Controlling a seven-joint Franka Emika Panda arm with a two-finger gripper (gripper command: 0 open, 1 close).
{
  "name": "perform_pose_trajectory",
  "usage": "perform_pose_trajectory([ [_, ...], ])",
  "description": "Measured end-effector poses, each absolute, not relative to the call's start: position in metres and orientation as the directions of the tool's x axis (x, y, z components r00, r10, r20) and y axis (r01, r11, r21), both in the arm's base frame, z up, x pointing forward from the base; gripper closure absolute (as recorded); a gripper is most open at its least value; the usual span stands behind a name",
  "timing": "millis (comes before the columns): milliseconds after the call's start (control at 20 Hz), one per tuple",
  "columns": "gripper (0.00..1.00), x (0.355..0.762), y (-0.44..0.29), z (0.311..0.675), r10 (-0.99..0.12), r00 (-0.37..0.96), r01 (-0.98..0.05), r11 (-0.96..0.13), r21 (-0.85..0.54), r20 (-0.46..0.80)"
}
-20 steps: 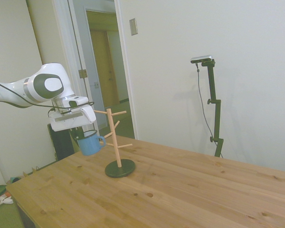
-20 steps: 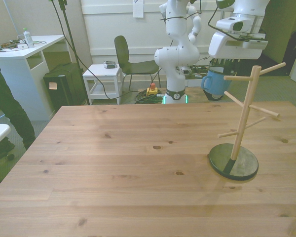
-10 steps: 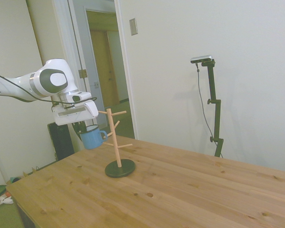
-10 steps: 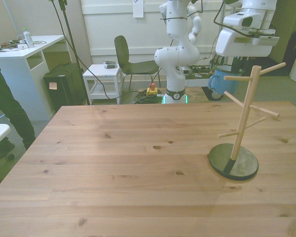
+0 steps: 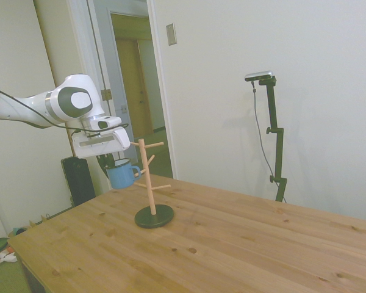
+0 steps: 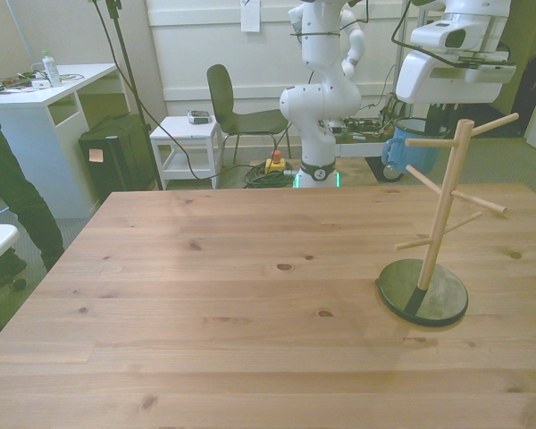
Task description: Hang the mug
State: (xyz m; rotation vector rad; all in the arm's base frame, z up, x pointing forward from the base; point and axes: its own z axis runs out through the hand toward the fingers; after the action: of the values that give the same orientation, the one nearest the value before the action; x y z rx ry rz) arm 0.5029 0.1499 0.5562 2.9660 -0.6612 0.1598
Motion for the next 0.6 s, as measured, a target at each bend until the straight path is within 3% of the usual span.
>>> perform_pose_trajectory([
  [600, 1.00, 0.530, 0.169, 0.548, -0.419, 0.901, -0.427, -0.902, 0.067, 0.109],
])
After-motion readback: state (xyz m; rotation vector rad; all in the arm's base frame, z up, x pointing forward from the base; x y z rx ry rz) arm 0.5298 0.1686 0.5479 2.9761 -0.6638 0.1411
